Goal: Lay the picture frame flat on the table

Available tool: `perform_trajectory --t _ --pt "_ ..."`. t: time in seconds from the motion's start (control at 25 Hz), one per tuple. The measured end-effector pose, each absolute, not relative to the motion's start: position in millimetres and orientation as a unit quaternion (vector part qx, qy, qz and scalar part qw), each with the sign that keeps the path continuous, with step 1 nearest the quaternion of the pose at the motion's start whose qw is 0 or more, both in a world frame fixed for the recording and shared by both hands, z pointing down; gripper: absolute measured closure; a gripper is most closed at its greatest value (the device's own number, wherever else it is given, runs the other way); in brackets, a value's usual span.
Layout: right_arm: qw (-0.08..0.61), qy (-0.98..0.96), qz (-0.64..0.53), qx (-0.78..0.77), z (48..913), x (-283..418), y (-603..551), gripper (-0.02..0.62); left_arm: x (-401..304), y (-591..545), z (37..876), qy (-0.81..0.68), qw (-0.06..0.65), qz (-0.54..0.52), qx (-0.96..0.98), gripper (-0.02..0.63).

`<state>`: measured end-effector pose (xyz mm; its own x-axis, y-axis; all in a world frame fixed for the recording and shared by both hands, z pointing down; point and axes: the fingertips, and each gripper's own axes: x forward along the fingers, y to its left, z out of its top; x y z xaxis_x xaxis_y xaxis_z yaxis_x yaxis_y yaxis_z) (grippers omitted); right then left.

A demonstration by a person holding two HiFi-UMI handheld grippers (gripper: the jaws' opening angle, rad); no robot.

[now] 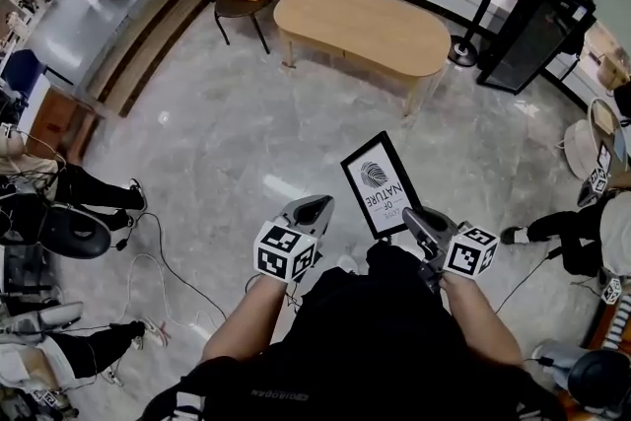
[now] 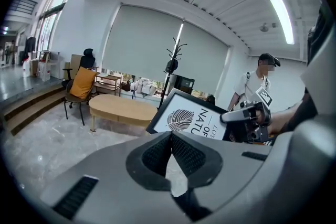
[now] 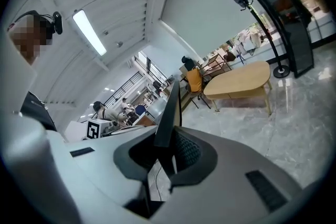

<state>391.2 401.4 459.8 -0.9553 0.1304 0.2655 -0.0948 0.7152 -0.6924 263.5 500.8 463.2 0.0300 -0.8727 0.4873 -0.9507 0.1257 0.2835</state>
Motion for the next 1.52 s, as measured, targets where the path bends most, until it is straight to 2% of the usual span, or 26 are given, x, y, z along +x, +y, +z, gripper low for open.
perform_trajectory --t 0.48,0.72,1.04,1.52 --pt "0.141 -0.91 0.389 -0.024 479.0 280.2 326.1 0.554 182.0 462.7 470.8 -0.705 0.302 0.099 0.634 0.601" --pt "0.117 -0.91 0.397 -0.034 465.2 212.8 248.8 0.554 112.3 374.3 454.2 -0.709 0.293 0.112 0.632 0.601" --pt "0.12 -0.908 0.402 0.001 479.5 182.1 136.5 0.554 66.6 254.3 455.1 -0.693 0.279 0.119 0.654 0.601" --pt "0.105 -0.891 0.438 0.051 506.3 141.1 73.7 0.554 12.5 181.4 489.1 -0.653 0.312 0.134 0.677 0.601"
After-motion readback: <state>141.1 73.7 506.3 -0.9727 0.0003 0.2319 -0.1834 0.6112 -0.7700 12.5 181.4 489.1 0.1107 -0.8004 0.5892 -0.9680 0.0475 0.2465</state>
